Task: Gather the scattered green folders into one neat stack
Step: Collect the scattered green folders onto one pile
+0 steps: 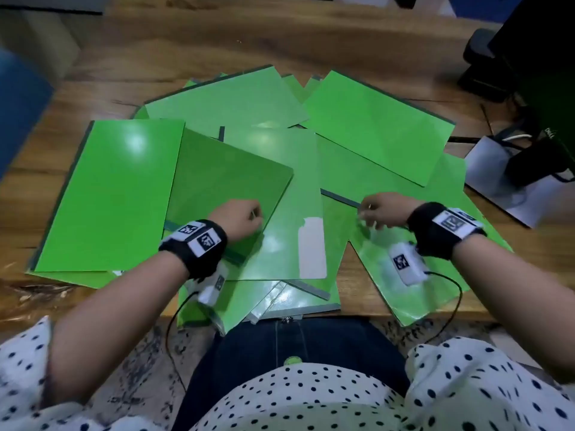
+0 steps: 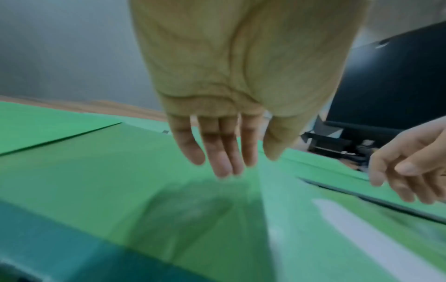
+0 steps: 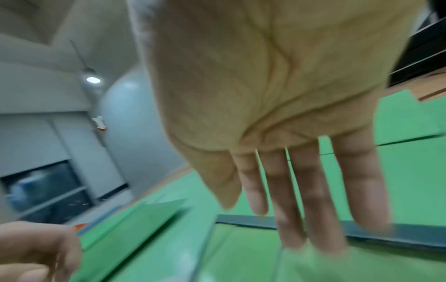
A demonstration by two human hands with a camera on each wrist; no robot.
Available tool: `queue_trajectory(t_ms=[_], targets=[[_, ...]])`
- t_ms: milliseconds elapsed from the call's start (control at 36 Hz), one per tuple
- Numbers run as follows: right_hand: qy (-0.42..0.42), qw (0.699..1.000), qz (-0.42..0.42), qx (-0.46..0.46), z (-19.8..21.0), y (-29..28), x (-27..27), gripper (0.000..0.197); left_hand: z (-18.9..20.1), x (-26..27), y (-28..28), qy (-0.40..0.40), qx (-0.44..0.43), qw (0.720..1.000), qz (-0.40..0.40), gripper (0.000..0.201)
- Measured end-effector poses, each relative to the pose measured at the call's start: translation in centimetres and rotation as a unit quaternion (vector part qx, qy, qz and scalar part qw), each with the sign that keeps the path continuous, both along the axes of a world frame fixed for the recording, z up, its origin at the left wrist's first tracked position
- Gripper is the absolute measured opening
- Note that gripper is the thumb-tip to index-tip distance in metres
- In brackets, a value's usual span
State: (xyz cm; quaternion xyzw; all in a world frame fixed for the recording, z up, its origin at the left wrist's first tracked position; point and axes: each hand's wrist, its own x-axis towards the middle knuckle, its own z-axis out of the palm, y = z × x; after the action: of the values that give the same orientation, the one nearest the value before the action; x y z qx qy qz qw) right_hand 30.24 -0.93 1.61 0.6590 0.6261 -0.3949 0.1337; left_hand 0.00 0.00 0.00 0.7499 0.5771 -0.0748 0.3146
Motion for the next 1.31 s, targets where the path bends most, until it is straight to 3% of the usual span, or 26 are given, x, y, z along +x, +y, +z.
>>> queue_trajectory(t_ms=[56,139,222,278,333,555,694,750,833,889,1000,1194,1305], targets=[[-0.034,0.995,-0.035,0.084,-0.6,1.1,0.6,0.024,-0.7,0.0,0.6,0.010,0.063,0.997,0.044,0.036],[-0.093,0.987,-0.065,0.111,-2.1,2.4,1.9,0.028,-2.2,-0.1,1.0,0.090,0.044,0.994,0.041,0.076],[-0.167,0.977,-0.082,0.103,-3.4,2.2,3.3,0.057,-3.4,-0.4,0.7,0.175,0.003,0.984,-0.011,0.100],[-0.186,0.976,-0.076,0.084,-4.3,1.7,3.9,0.087,-3.8,-0.4,0.4,0.193,-0.005,0.980,-0.037,0.105],[-0.183,0.979,-0.065,0.059,-5.1,1.3,4.0,0.103,-3.8,-0.2,-0.1,0.198,-0.007,0.978,-0.061,0.105],[-0.183,0.983,-0.029,0.008,-5.4,0.0,2.9,0.116,-3.5,1.5,-2.9,0.170,-0.014,0.960,-0.222,0.106],[-0.186,0.982,0.017,-0.021,-5.4,-2.2,1.6,0.126,-2.7,0.0,-3.4,0.158,-0.007,0.949,-0.274,0.101],[-0.197,0.979,0.048,-0.019,-5.1,-2.8,1.4,0.122,-2.1,-0.8,-2.7,0.132,-0.001,0.962,-0.237,0.093],[-0.200,0.978,0.050,0.027,-3.9,-2.4,1.6,0.107,-1.6,-1.4,-1.2,0.095,0.029,0.991,-0.094,0.076],[-0.198,0.978,0.011,0.060,-3.5,-1.6,2.2,0.108,-1.9,-1.4,-0.4,0.121,0.035,0.992,0.009,0.083],[-0.186,0.979,-0.076,0.022,-4.9,-1.6,2.6,0.130,-3.2,-1.2,-0.5,0.124,-0.014,0.971,0.203,0.111],[-0.159,0.982,-0.098,-0.011,-6.4,-2.9,0.4,0.132,-3.3,-0.6,-0.6,0.061,0.020,0.927,0.369,0.118],[-0.133,0.987,-0.079,-0.045,-6.1,-3.4,-1.1,0.133,-2.7,-0.1,-0.5,0.040,-0.007,0.895,0.445,0.118]])
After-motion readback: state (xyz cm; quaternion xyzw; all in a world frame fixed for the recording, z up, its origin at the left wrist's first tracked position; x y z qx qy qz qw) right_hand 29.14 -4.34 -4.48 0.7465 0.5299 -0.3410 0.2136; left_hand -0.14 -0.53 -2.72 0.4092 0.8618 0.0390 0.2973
